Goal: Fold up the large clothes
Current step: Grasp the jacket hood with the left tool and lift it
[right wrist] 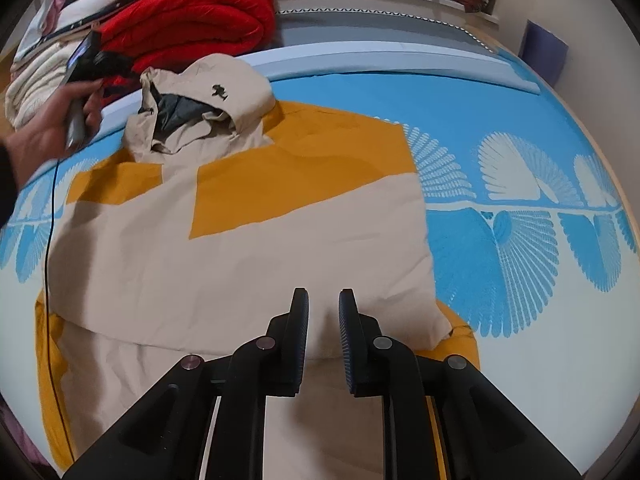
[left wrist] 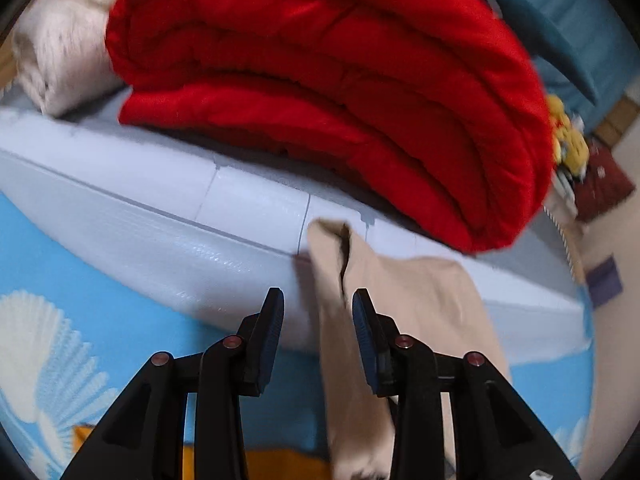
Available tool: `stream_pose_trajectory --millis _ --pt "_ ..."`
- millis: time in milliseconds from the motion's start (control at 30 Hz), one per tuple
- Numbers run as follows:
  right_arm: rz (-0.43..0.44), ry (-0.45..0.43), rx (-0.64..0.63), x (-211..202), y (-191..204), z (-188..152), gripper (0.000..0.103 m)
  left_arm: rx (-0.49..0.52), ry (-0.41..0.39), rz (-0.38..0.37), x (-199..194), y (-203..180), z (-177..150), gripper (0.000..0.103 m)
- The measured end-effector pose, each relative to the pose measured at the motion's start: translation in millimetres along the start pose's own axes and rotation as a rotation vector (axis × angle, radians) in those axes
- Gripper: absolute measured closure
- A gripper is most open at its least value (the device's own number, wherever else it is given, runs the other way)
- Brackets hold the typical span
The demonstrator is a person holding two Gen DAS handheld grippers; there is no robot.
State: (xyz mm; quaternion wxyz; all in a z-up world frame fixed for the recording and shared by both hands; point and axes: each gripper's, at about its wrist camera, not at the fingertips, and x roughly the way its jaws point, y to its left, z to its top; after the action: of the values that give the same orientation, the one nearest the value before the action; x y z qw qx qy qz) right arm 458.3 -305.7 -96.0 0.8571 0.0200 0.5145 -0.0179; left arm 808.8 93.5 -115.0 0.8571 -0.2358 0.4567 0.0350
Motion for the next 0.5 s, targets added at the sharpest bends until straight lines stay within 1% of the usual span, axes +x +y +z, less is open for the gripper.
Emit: stream_pose_trajectory --millis 33,100,133,167,233,333,400,433,500 --pt "-0.004 0.003 0.0 1.9 0.1 0.4 0.086 -0.014 0.007 -0.006 6.4 0.0 3.2 0.071" --pt "-0.004 0.006 0.004 4.9 -0.7 1.7 0.086 -0.01 0.031 -0.016 18.1 -2.0 6.4 0.076" --pt "-0.011 0.009 0.003 6.4 -0.8 2.2 0.086 0.004 0.04 -0.021 21.3 -4.5 6.5 0.095" --pt "-0.014 0.009 0.004 7.2 -1.2 3.0 0.086 0.022 0.047 -0.02 21.6 -8.1 5.6 0.098" --pt "-0.009 0.01 0.01 7.1 -2.0 3.8 0.086 0.054 0.032 -0.032 11.2 -15.5 2.7 0.101" --pt "0.003 0.004 0.021 1.5 -3.3 6.4 0.086 0.167 -0.012 -0.07 -29.7 -39.1 -9.2 0.102" --pt "0.01 -0.013 0.026 -6.9 -4.5 8.1 0.086 0.261 -0.035 -0.132 -70.9 -57.9 -26.5 0.102" --pt "0.014 -0.022 0.029 -11.2 -5.4 9.0 0.086 0.325 -0.046 -0.167 -98.7 -68.5 -43.8 0.102" --pt "0.03 -0.051 0.045 -22.8 -8.3 11.0 0.086 0.421 -0.054 -0.221 -142.4 -78.6 -75.9 0.102"
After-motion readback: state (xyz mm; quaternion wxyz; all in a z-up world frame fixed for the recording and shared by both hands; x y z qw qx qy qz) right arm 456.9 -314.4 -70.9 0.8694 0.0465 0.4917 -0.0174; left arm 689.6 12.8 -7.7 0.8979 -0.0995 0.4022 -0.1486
